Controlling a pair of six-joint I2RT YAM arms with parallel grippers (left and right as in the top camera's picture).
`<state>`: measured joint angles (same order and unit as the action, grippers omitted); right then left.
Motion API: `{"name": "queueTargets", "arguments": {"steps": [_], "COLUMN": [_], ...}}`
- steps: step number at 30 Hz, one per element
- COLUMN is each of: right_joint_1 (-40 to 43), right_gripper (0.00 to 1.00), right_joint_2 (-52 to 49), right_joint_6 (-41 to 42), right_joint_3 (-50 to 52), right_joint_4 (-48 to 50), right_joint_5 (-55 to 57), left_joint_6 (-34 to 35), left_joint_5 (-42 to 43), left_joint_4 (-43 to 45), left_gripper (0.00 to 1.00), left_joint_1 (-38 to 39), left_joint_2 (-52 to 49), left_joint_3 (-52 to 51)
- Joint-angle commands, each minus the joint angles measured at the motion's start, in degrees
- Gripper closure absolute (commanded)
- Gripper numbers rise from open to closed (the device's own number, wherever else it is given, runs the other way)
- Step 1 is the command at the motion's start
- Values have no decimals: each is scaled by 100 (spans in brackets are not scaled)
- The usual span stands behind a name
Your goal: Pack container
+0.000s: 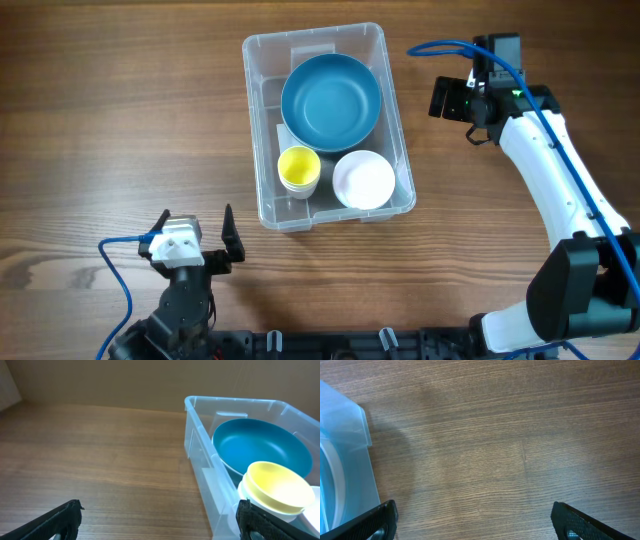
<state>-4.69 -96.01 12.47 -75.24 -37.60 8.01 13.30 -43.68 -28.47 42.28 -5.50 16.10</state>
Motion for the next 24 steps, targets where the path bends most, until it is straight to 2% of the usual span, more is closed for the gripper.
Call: {"name": "queueTargets", "arguments": {"steps": [1,6,7,8,12,14,18,24], "right_joint_1": [15,15,15,15,15,15,15,15], "right_gripper": [0,0,0,0,0,0,0,0], "right_joint_2": [-44,-44,-44,-44,-44,-44,-44,-44], "right_joint_6": [-44,-44,-44,-46,-44,-44,-44,-42], "right_joint_3": [20,22,20,20,20,20,20,20], "right_joint_4": [13,13,13,17,31,33,33,33], "right_joint_5": [118,118,118,101,101,101,98,98], "left_joint_6": [-262,-455,-732,-1207,-1709,-1762,-1759,-1755], "left_joint_5": [-98,361,643,1427,2371,2376,1504,1451], "left_joint_4": [382,896,901,901,855,822,708,37], "left_gripper": [0,0,0,0,0,0,0,0], "left_joint_1": [20,20,20,20,20,20,20,20], "left_joint_2": [63,63,63,63,63,63,63,63], "left_joint_3": [-13,-13,-13,-13,-13,-13,-13,-13]}}
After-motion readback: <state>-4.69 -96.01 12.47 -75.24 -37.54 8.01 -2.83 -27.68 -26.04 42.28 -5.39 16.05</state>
